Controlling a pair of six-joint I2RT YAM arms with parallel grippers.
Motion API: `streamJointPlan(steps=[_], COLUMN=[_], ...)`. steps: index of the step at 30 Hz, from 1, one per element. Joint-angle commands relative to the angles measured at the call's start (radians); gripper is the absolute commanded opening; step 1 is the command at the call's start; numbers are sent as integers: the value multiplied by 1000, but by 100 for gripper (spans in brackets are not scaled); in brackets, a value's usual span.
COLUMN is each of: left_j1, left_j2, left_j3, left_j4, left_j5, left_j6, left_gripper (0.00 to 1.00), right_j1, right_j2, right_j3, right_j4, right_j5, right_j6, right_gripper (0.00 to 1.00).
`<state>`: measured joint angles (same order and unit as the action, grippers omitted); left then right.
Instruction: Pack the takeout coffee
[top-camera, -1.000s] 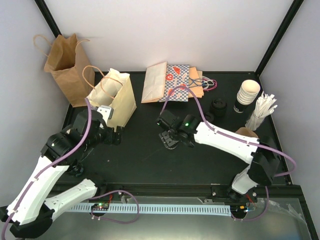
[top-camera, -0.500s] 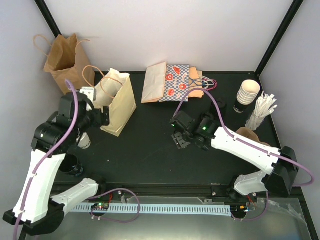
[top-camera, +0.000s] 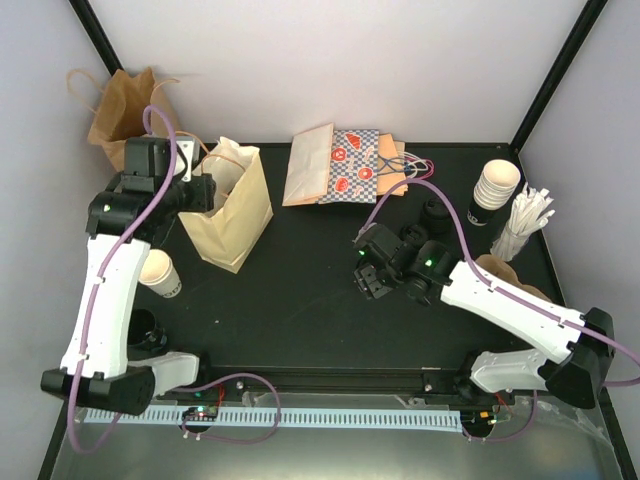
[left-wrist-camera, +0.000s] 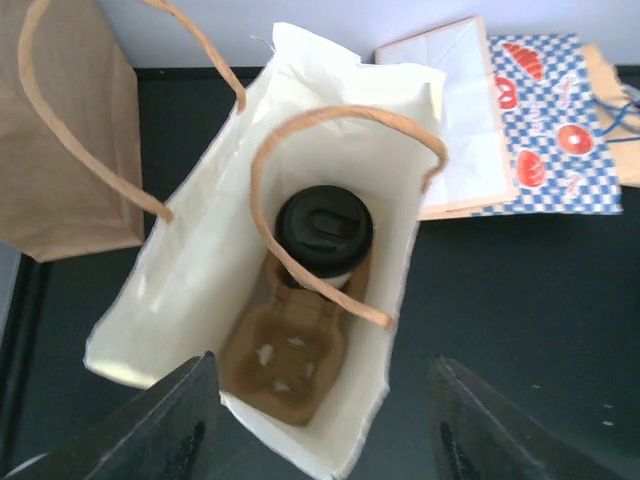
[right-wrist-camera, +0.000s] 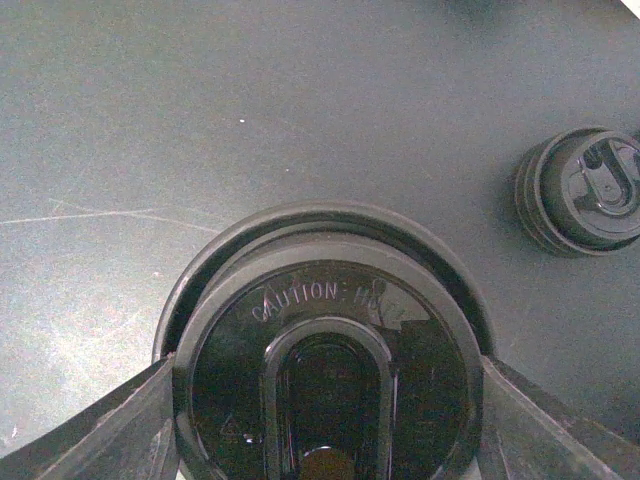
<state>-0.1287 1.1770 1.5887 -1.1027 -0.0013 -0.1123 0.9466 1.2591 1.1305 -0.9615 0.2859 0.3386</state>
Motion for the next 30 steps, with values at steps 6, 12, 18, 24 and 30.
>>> streamJointPlan(steps=[6,12,18,24,30], left_j1=[48,63,66,52,-17], left_j2=[156,210,223,146,-18], left_j3=[36,27,36,-12,-150], left_j4=[97,137,168,166,233], left_j5=[-24,-20,75,304,388], left_j6=[58,49,134,127,95], left_gripper=[56,51,10,2,2], right_j1=[-9,-11,-14,-27,-39], right_j2=[-36,-36,-43,-39,-39], right_j3=[6,27,32,46,77], right_j4=[-12,-20,-25,-37,-58], right_j5=[11,8,19,34,58], right_j6=[-25,-29,-27,-27,-37], right_gripper=[69,68,67,66,66])
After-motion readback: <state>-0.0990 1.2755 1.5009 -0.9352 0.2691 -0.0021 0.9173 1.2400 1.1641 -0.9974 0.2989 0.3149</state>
